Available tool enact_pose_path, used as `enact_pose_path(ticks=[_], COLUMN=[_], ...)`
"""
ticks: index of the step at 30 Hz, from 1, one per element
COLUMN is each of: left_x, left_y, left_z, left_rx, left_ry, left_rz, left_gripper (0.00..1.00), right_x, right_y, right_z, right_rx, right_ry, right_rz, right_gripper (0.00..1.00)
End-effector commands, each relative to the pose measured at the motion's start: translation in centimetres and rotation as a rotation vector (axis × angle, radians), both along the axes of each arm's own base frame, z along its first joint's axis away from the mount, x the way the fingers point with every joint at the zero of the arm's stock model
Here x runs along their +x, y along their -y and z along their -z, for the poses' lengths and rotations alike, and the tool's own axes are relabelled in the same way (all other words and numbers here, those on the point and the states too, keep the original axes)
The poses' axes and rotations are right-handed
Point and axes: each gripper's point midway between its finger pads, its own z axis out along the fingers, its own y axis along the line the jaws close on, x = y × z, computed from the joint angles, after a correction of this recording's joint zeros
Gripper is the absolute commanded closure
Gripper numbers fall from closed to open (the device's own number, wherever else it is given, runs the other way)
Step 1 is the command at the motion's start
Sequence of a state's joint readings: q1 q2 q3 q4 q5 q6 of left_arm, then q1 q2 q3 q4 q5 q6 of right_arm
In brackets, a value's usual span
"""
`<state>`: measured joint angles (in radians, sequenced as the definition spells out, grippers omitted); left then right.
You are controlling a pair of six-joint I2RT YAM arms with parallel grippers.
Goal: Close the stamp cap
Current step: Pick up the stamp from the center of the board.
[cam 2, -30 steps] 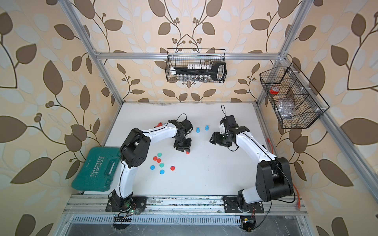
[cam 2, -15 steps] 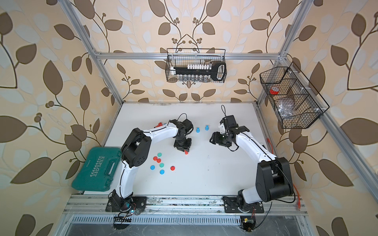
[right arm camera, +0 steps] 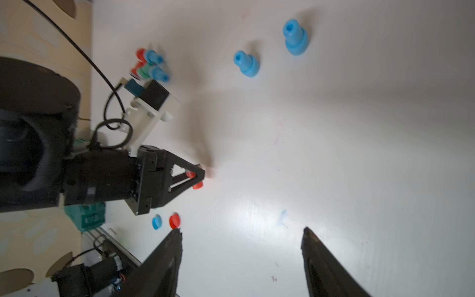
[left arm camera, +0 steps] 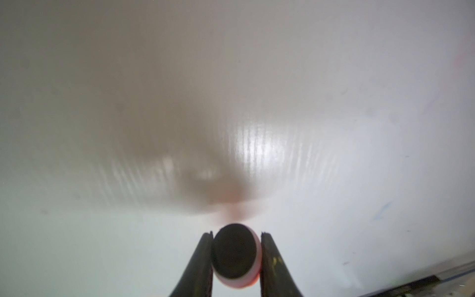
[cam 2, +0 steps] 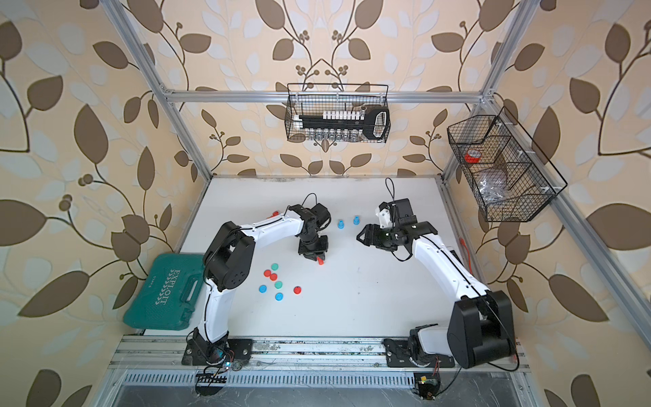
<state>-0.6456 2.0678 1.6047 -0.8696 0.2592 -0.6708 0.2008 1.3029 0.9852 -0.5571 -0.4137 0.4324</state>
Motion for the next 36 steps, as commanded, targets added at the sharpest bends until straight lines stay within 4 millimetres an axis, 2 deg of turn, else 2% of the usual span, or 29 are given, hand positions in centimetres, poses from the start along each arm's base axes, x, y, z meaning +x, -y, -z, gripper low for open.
enact_pose_path(ticks=[1, 3, 8, 12, 19, 25, 36], left_x=[0.3, 0.1, -1.3, -2.2, -2.7, -3.6, -4.7], left_y=[-0.1, 0.0, 0.7, 0.6, 0.3, 0.6, 0.4], left_z=[-6.5, -7.6, -8.2, -8.8, -10.3, -10.9, -11.0], left_rx=[-0.159, -0.206, -0.327, -0.373, -0.408, -0.424, -0.431], left_ry=[0.024, -0.002, -0.090, -0.118, -0.133, -0.145, -0.150], left_rz=[-0.181, -0.272, -0.451, -0.555, -0.641, -0.658, -0.667], left_gripper=[0.76, 0.76, 0.76, 0.75, 0.74, 0.74, 0.75], right_x=[-1.4, -2.6, -5.3, -6.2, -6.6, -5.7, -4.4], right_y=[-2.4, -3.2, -5.0, -7.0, -10.4, -11.3, -13.3], right_z=[-2.5, -2.6, -1.6, -1.3, -0.7, 0.2, -0.7], right_rx=[0.165, 0.157, 0.161, 0.166, 0.165, 0.161, 0.188], right_ry=[0.070, 0.107, 0.168, 0.204, 0.215, 0.206, 0.222], right_rz=[-0.021, -0.022, 0.006, 0.011, -0.039, -0.042, -0.084], right_gripper=[0.30, 0.29, 0.30, 0.31, 0.32, 0.34, 0.38])
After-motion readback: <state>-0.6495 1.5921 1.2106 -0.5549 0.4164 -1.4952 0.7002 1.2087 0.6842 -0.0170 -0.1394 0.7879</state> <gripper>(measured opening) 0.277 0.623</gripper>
